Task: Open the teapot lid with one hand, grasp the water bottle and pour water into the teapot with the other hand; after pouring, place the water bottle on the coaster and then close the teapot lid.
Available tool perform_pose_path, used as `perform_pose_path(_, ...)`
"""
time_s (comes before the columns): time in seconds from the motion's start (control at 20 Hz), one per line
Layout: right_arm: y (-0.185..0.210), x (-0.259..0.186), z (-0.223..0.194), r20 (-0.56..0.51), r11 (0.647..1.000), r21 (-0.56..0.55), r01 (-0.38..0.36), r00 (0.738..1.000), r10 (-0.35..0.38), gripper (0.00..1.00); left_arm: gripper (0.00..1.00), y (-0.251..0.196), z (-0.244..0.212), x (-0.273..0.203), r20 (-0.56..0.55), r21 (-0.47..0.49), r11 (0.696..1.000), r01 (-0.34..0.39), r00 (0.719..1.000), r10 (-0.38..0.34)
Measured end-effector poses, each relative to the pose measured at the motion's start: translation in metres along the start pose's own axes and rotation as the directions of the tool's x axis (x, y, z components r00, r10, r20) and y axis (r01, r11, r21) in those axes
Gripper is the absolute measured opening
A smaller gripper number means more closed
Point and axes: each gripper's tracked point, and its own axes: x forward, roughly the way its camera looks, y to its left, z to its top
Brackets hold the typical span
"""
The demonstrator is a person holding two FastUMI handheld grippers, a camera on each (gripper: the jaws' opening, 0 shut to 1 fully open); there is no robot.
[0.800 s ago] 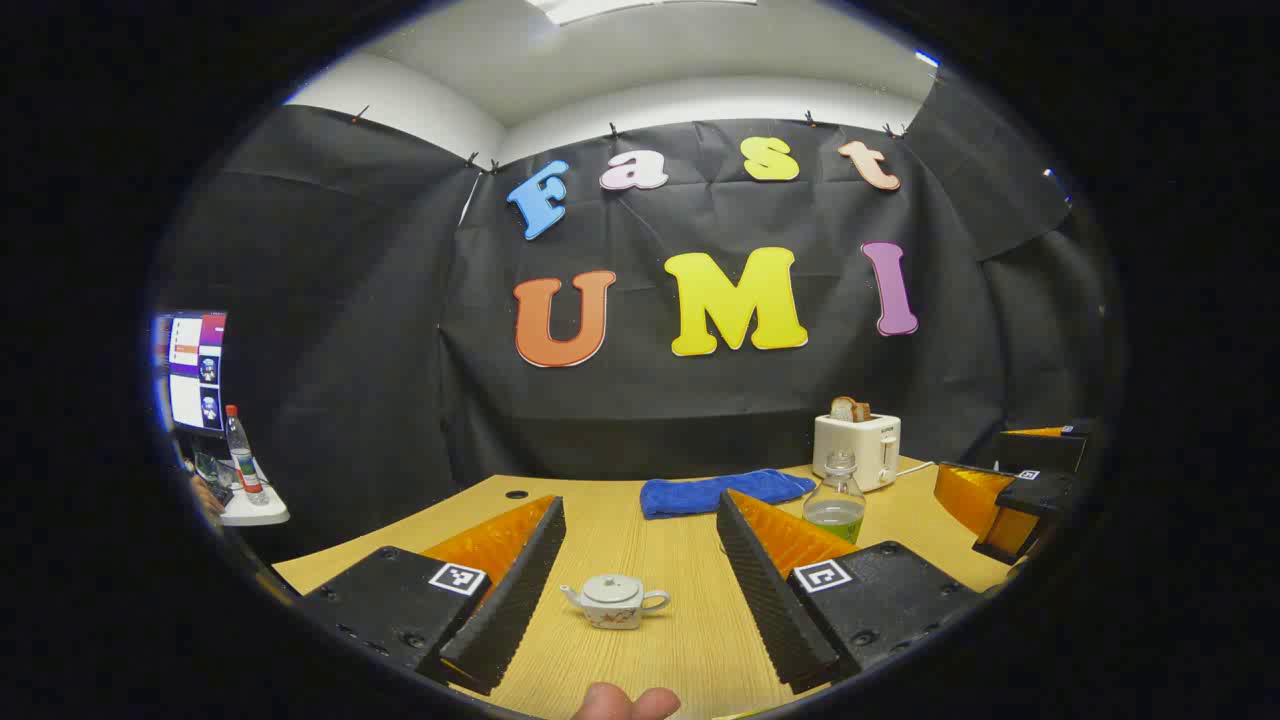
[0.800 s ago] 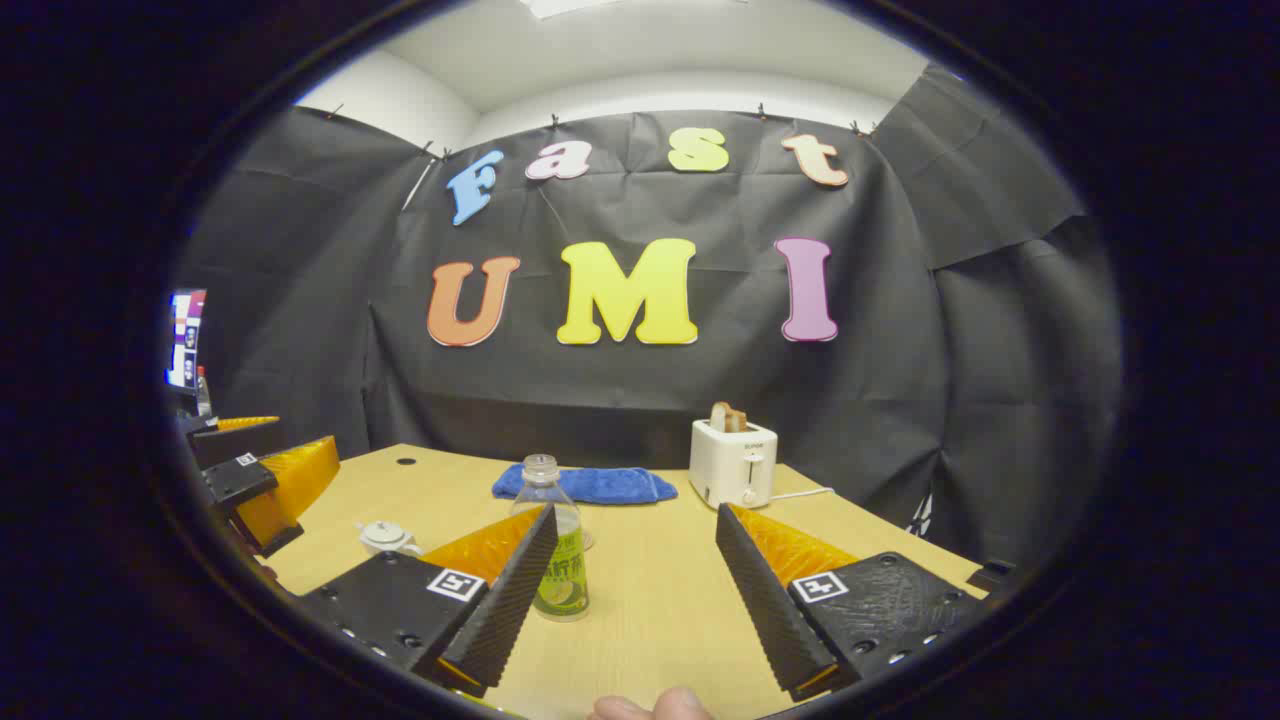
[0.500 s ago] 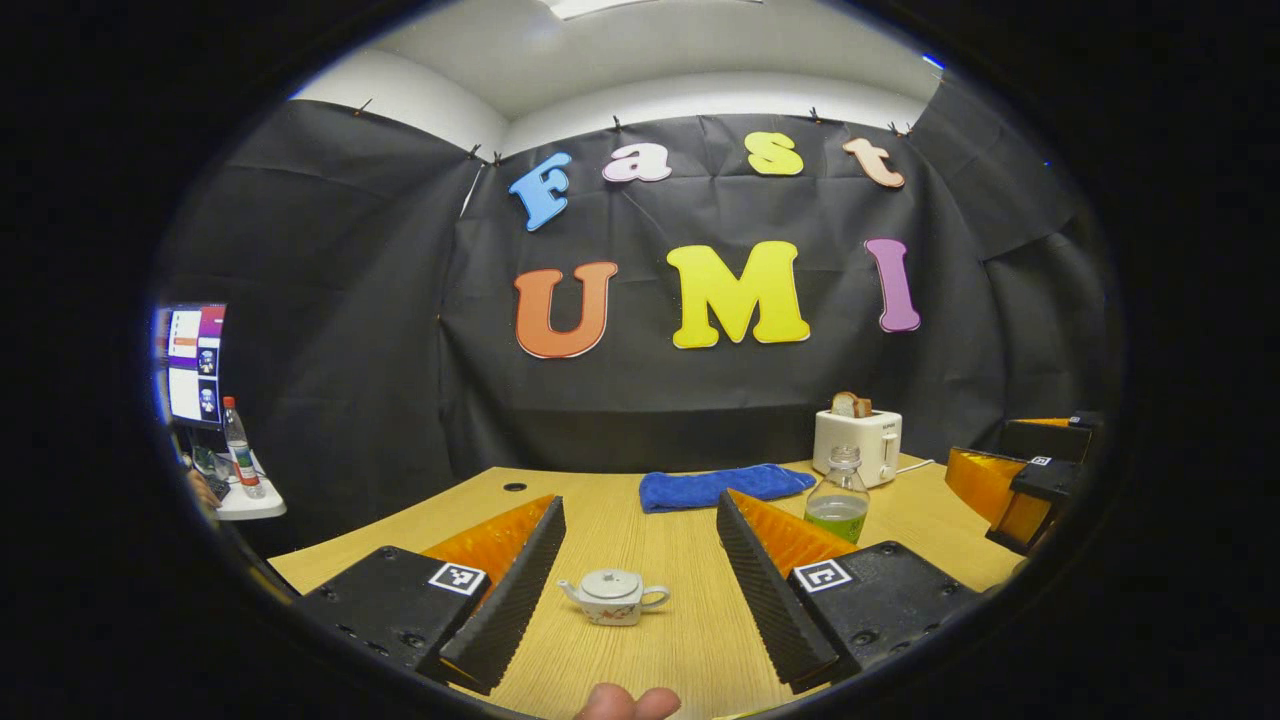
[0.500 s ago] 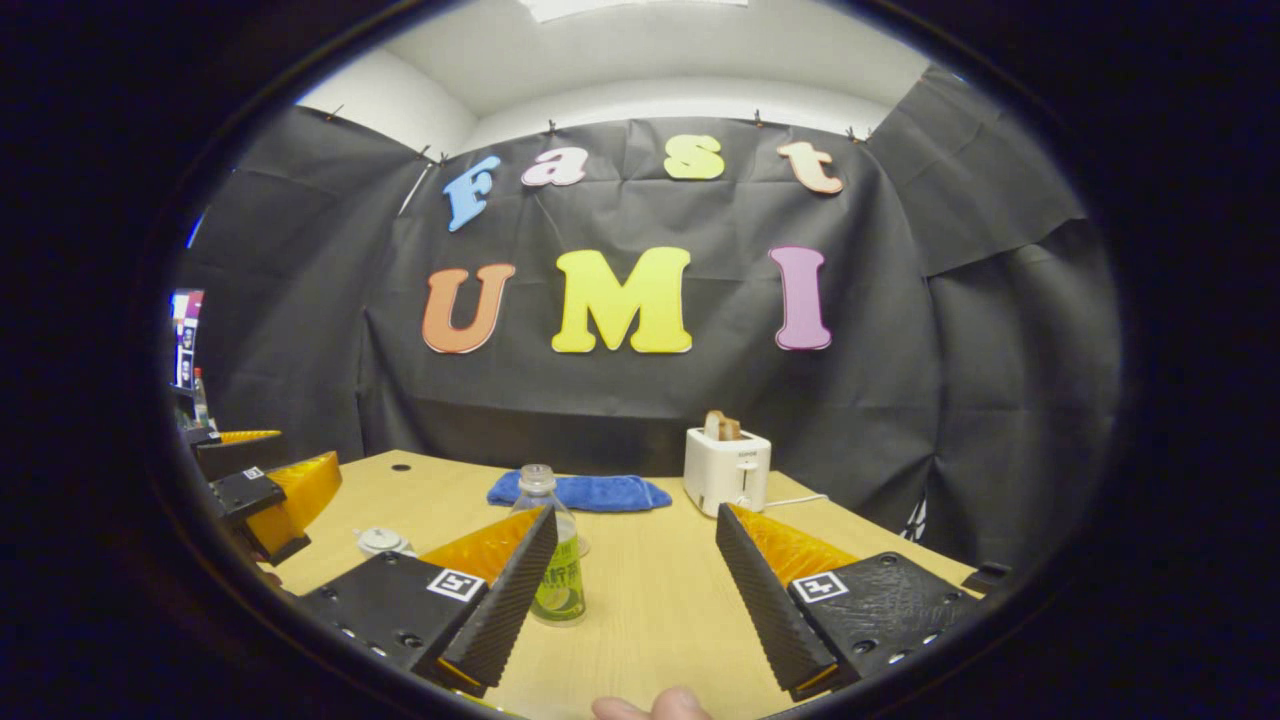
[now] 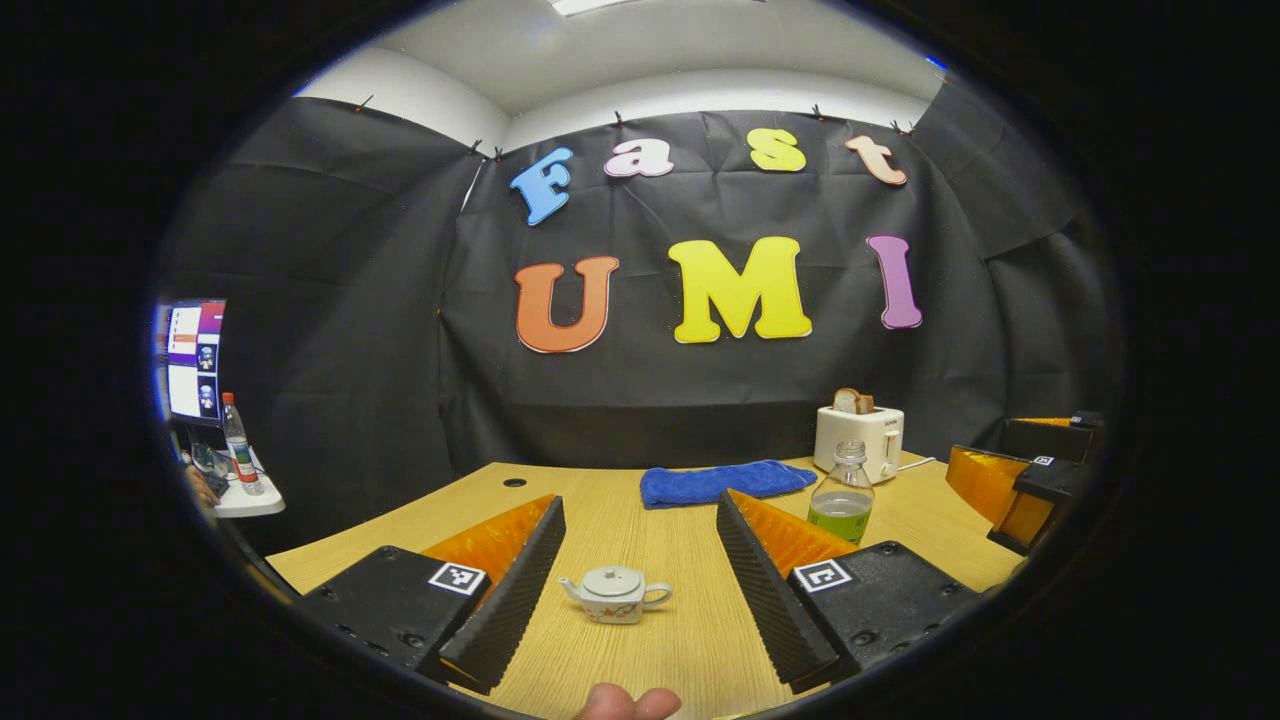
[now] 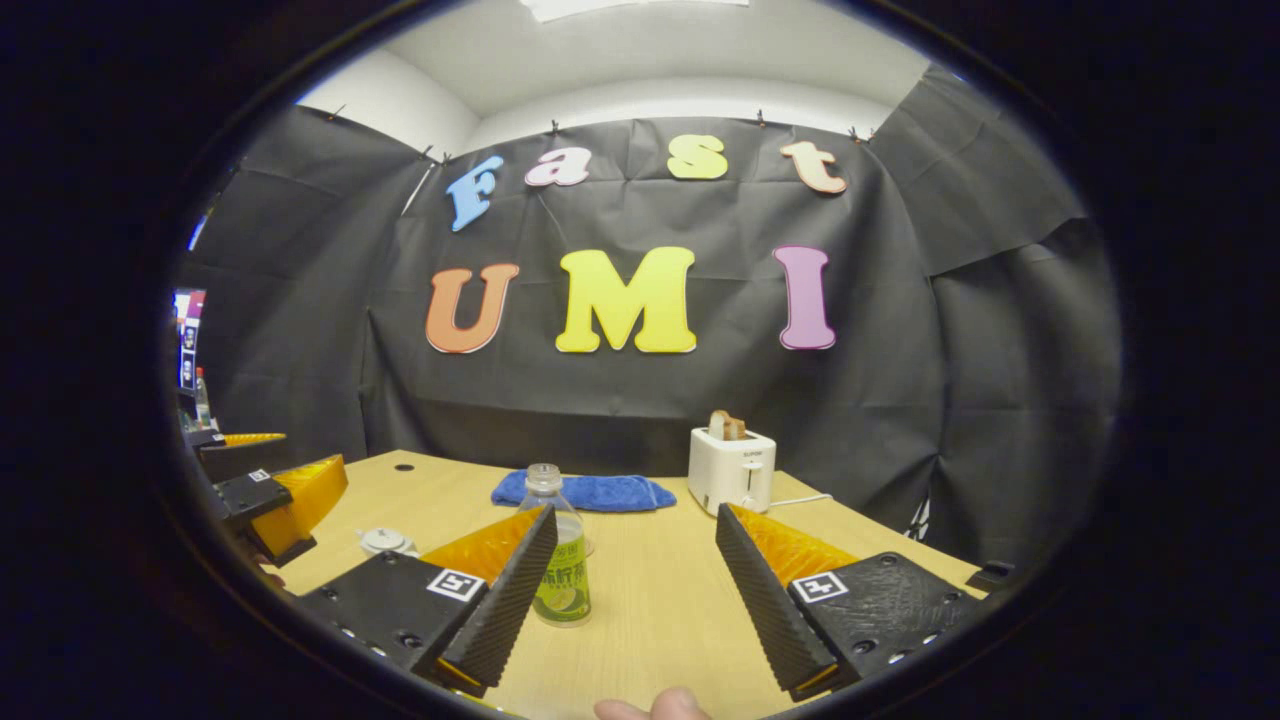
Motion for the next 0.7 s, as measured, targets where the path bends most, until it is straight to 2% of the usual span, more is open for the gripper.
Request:
perform_pose_path(0.25, -0.007, 0.006, -0.004, -0.007, 1.0, -0.005, -0.005, 1.0, 0.005, 0.95, 0.96, 0.008, -0.008, 0.002, -0.012, 0.001, 1.0, -0.025, 1.0, 0.025)
perform_pose_path(0.45, -0.012, 0.011, -0.019, -0.035, 1.0, 0.004, -0.003, 0.999, 0.003, 0.97, 0.96, 0.017, -0.036, 0.002, -0.082, -0.013, 1.0, -0.026, 0.996, 0.025)
perform_pose_path(0.7, -0.017, 0.014, -0.034, -0.075, 1.0, 0.003, -0.001, 0.997, 0.001, 0.96, 0.96, 0.026, -0.068, 0.023, -0.152, -0.006, 1.0, -0.031, 0.988, 0.03)
